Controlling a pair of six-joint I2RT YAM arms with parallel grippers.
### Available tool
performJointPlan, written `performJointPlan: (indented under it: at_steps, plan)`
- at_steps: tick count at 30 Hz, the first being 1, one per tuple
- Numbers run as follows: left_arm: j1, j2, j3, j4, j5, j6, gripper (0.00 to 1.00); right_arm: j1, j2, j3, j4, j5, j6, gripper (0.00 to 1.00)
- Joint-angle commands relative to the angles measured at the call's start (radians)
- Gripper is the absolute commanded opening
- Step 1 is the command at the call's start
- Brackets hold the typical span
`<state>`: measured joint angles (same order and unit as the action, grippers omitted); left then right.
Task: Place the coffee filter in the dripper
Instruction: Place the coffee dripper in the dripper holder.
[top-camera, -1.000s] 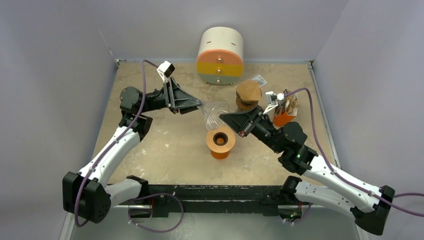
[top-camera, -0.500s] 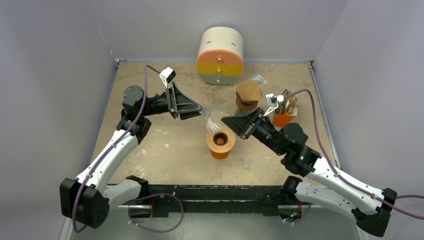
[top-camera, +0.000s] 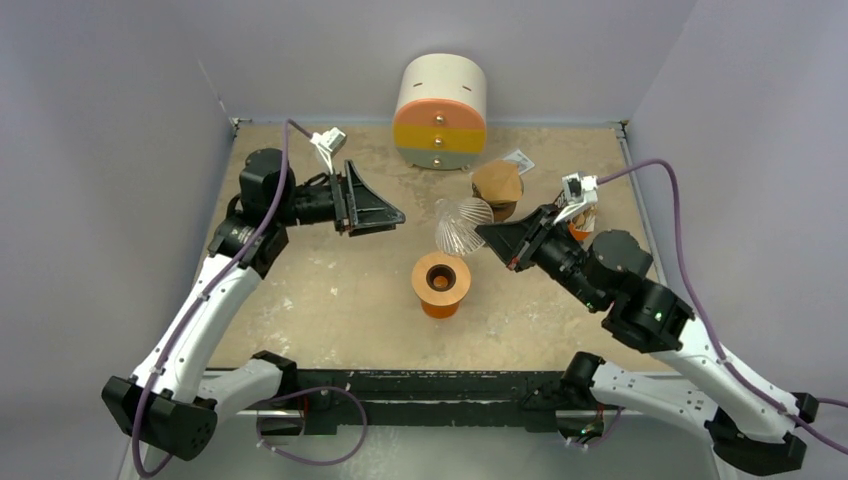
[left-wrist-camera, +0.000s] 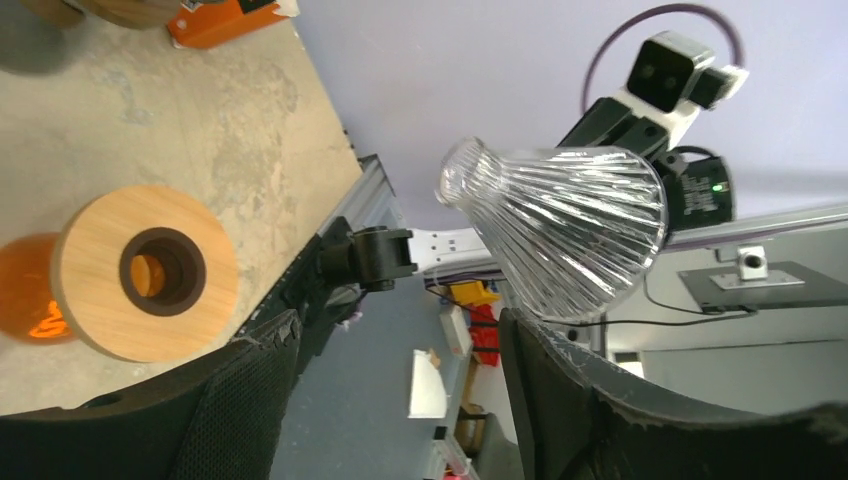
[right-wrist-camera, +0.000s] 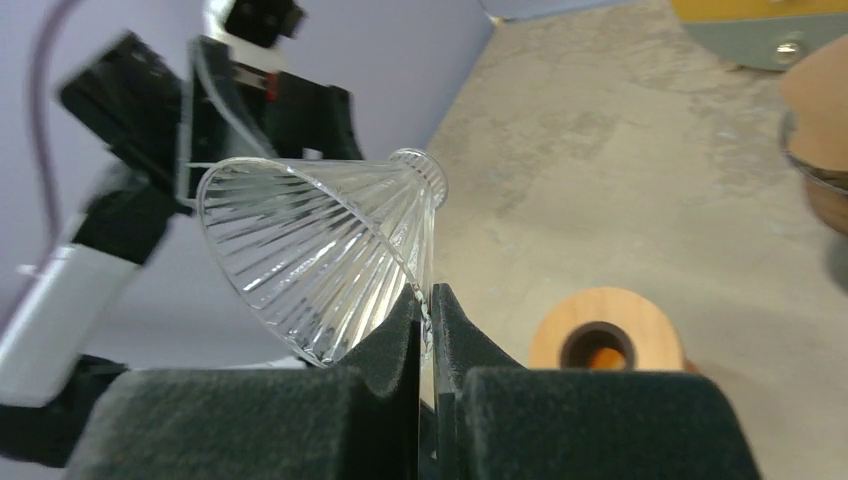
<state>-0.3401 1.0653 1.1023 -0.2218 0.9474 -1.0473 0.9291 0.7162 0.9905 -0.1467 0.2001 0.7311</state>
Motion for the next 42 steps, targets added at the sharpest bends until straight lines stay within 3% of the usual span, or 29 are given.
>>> performJointPlan:
  at_steps: [1, 6, 13, 23, 29, 42]
  plan:
    - [-0.005, -0.011, 0.133, -0.271, -0.085, 0.24, 0.71, -0.001, 0.099, 0.194, -0.345, 0.104, -0.119, 0.0]
    - [-0.025, -0.001, 0.219, -0.43, -0.156, 0.362, 0.72, 0.0, 0.247, 0.375, -0.617, 0.151, -0.197, 0.0]
    - [-0.141, 0.048, 0.3, -0.552, -0.278, 0.45, 0.66, 0.0, 0.409, 0.55, -0.837, 0.161, -0.255, 0.0]
    - [-0.307, 0.117, 0.363, -0.63, -0.478, 0.475, 0.61, -0.001, 0.523, 0.627, -0.925, 0.059, -0.276, 0.0]
    - [-0.351, 0.13, 0.375, -0.689, -0.586, 0.503, 0.59, -0.012, 0.561, 0.643, -0.933, 0.011, -0.266, 0.0]
    - [-0.398, 0.17, 0.332, -0.638, -0.582, 0.482, 0.53, -0.022, 0.601, 0.638, -0.889, -0.117, -0.226, 0.0]
